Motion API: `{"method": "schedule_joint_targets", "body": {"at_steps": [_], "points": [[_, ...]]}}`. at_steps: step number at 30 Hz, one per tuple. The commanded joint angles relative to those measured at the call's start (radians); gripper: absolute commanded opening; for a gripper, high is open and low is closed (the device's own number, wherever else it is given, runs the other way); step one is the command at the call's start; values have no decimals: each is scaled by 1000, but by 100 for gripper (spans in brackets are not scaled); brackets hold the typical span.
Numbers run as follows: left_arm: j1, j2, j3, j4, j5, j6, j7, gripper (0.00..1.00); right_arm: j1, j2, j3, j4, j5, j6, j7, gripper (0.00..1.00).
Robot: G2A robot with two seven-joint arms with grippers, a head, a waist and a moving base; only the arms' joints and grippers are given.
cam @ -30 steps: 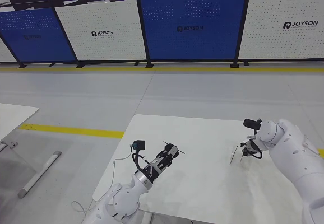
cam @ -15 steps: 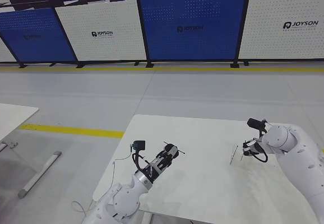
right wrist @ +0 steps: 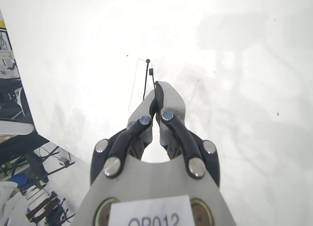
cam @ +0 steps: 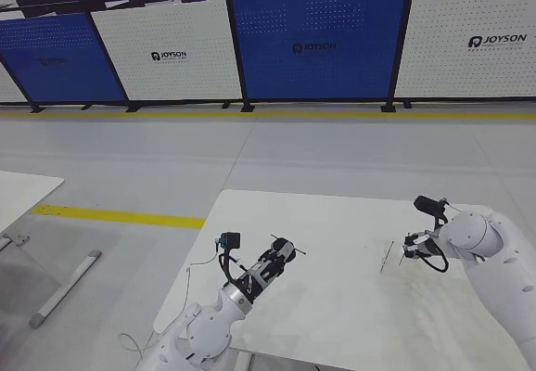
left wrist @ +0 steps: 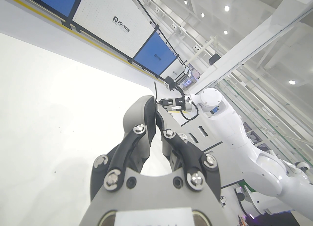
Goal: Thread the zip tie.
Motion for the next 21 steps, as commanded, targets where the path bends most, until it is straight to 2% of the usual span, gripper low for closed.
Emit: {"method": "schedule_joint_targets", "body": {"at_steps": [1, 6, 9, 13, 16, 21], "points": [[0, 0, 0, 0, 0, 0, 0, 0, -15, 0, 5, -5, 11, -13, -27, 0], [0, 0, 0, 0, 0, 0, 0, 0, -44, 17, 69, -46, 38, -42, -92, 0], [0, 0, 0, 0, 0, 0, 0, 0, -91, 43, 145, -119, 48, -70, -124, 0], [0, 0, 0, 0, 0, 0, 0, 0, -216, 87, 270, -280, 46, -106, -148, 0], [0, 0, 0, 0, 0, 0, 0, 0, -316, 109, 332, -400, 18, -129, -169, 0], [0, 0, 0, 0, 0, 0, 0, 0, -326, 111, 338, -411, 17, -129, -171, 0]]}}
